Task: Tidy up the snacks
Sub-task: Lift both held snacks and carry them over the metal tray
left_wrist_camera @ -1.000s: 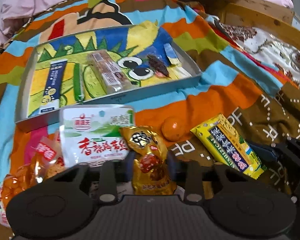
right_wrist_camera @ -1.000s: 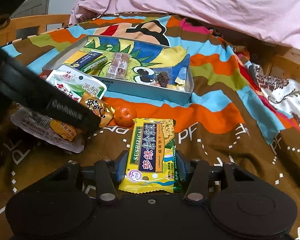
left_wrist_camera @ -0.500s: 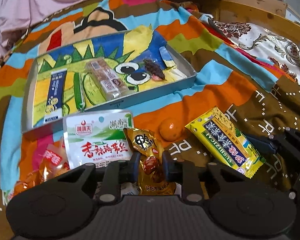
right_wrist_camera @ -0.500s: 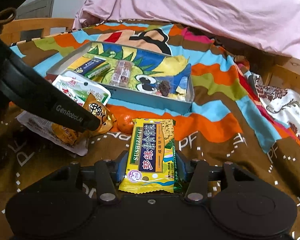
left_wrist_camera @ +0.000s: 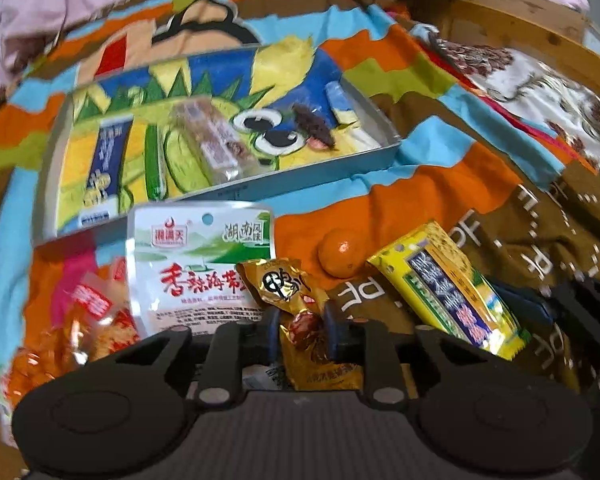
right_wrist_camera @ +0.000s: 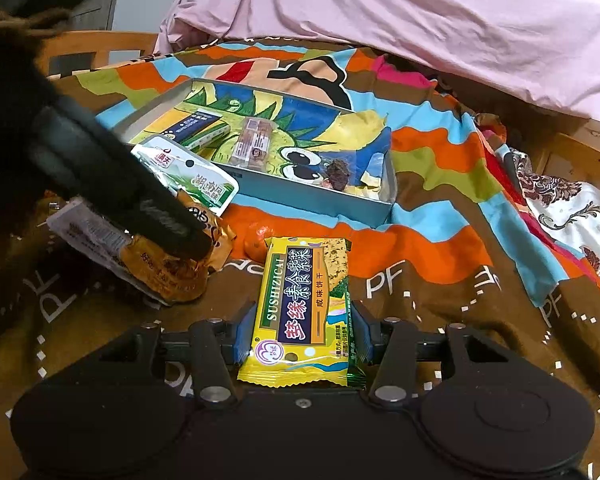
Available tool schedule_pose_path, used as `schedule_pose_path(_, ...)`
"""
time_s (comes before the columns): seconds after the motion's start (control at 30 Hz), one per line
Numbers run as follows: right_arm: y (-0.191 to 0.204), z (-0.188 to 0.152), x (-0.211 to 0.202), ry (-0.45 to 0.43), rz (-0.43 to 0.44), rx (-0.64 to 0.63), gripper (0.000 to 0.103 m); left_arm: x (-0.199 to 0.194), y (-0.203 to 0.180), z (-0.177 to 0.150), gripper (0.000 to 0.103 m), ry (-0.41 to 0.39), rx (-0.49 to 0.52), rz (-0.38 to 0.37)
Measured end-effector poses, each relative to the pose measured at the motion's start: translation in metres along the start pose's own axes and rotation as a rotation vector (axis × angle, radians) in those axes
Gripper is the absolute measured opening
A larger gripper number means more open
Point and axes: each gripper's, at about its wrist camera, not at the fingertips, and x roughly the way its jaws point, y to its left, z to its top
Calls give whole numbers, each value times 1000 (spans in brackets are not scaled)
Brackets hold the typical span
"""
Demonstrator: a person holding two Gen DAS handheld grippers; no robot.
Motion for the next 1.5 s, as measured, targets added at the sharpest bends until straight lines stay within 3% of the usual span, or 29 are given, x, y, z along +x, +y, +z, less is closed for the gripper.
schedule_pose_path(0.13,-1,-1,5,6,4,7,51,13,-2,3,32,-10,11,14)
schedule_pose_path(0.37,2,3,1,-29,-19,-16,51,9,4,-2,25,-52,-30,8)
schedule_pose_path(0.73,-6,26,-32,-151,-62,-37,51,-48,9,5,25,-178,-60,-9)
schedule_pose_path(0.97,-15,66,-42,-230,-39,-61,51,-79,31,29,25,-288,-124,10)
schedule_pose_path(1.23,-33,131,-7,-313,2,-74,51,-74,54,75,25,-388,-163,21)
schedule_pose_path(1.5,-53,163,74,-310,-8,-33,51,-13,66,121,25,-423,-160,-11)
